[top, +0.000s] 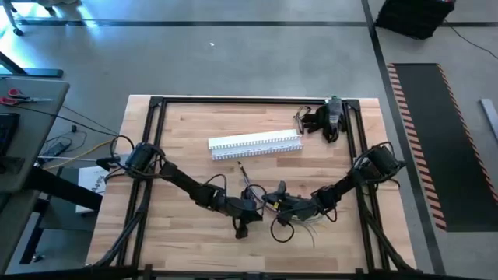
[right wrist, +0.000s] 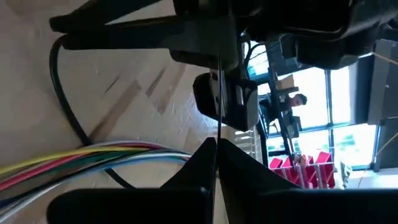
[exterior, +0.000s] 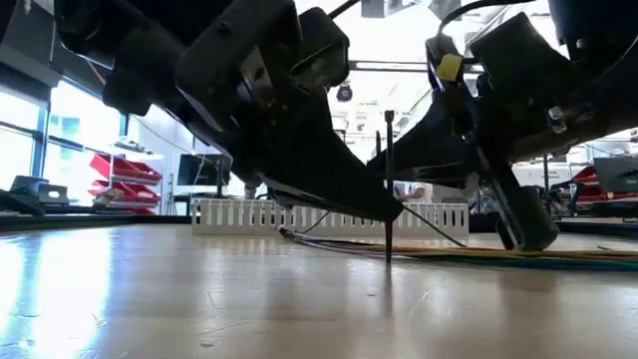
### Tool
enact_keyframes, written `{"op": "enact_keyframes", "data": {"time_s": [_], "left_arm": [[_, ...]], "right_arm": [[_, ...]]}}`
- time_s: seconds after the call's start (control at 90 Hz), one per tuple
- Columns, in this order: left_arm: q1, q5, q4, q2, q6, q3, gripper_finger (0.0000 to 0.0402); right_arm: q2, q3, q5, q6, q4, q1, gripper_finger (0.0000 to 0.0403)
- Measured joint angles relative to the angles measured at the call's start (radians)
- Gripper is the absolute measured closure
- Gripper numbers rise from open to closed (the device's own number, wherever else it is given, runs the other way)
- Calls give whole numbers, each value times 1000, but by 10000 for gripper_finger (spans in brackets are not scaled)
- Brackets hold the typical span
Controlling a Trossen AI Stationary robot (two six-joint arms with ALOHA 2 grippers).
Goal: Ziptie cables
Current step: Wrap the cable wires with black ziptie
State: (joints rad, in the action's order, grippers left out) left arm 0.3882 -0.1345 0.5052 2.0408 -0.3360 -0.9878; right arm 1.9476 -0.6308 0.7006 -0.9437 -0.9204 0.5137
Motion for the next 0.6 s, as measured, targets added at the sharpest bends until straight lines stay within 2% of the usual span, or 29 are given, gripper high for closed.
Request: {"op": "enact_keyframes", "data": {"time_s": [0.6], "left_arm": [[5,-1,14,0,-2,0,402]], "right_arm": [[-1,43,-20,-4,-79,6,403]]}}
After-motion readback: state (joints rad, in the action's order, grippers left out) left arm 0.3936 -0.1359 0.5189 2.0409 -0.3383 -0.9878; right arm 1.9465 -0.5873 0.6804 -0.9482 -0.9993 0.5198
